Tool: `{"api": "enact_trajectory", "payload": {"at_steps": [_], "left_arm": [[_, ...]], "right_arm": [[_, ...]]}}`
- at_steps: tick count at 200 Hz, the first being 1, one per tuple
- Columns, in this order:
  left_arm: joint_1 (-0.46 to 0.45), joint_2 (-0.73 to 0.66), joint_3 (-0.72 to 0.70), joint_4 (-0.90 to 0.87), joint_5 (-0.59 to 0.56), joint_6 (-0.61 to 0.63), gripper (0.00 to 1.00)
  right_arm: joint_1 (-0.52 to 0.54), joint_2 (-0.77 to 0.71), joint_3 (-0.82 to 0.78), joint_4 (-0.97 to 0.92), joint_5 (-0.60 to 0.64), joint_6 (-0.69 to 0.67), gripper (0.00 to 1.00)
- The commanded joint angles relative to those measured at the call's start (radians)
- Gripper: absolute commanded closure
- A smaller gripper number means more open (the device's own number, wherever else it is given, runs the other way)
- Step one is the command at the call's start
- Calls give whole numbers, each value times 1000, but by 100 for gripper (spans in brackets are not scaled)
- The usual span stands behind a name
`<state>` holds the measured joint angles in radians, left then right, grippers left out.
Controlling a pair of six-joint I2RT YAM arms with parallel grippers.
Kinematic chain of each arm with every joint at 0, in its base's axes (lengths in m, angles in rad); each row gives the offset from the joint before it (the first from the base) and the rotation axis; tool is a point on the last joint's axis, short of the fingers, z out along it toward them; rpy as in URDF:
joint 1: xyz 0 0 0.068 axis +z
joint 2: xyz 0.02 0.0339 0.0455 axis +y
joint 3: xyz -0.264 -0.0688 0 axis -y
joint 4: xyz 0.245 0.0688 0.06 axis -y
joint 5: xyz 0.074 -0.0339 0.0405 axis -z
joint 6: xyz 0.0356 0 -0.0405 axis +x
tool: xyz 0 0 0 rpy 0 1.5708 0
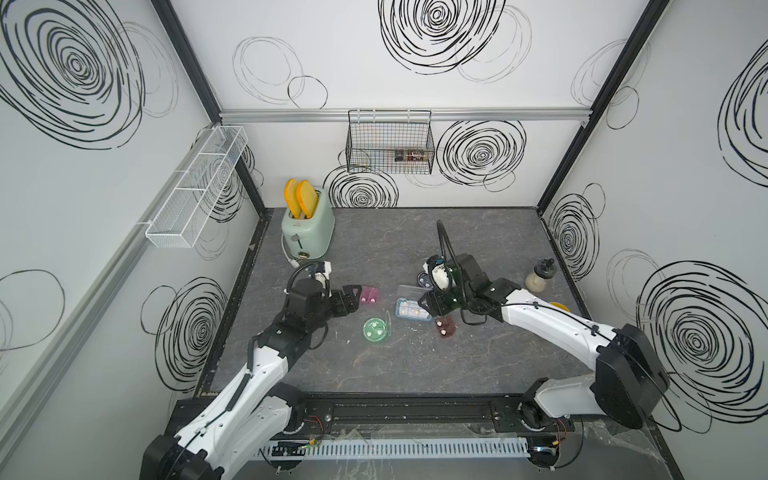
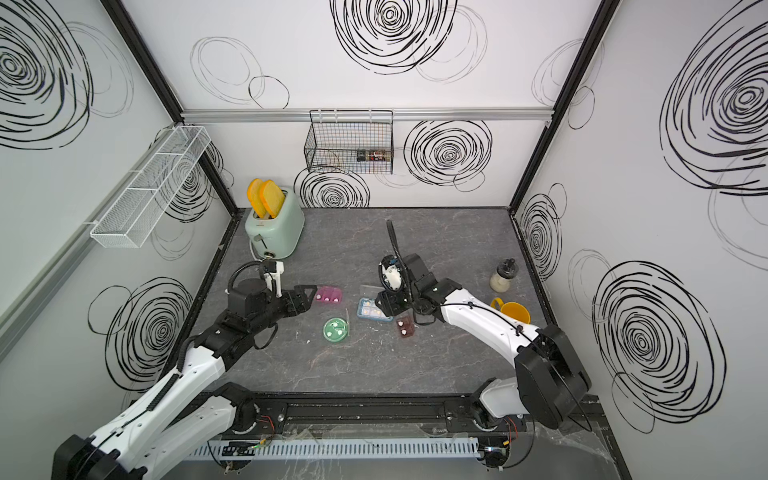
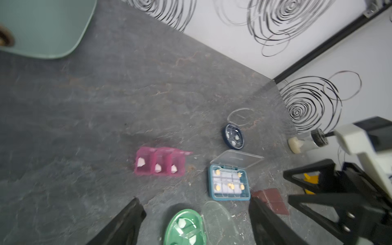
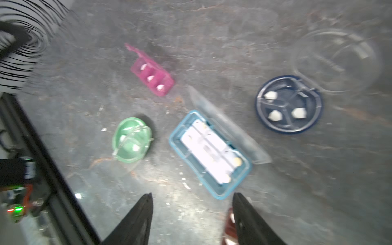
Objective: Close pillboxes
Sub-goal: Close the pillbox at the center of the board.
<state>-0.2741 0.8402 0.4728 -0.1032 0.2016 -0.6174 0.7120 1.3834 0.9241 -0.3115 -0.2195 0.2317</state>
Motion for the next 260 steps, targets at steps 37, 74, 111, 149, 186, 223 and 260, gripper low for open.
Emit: {"api": "enact_trajectory", "payload": {"at_steps": [37,74,111,149,186,223,260], "left_arm": [[-29,-4,-124,106,81,-81,30],[-88,7,-173,91,26,-69,41],[-117,77,-225,216,65,-80,49],[-137,145,-259,317,82,-96,50],[-179,221,-257,371,81,-93,57],[-208,273,-258,418,75,-104,62],[-215,287,-261,434,73,-111,68]], "right_arm": [[148,108,77,98,-5,164,66],[207,179,130,85,10,188,75],[205,211,135,120,-8,210,82],[207,259,166,75,-6,213,73],[210,284,169,59,-4,196,81],[224,297,184,58,-18,187,88],[255,323,214,40,-6,175,90]]}}
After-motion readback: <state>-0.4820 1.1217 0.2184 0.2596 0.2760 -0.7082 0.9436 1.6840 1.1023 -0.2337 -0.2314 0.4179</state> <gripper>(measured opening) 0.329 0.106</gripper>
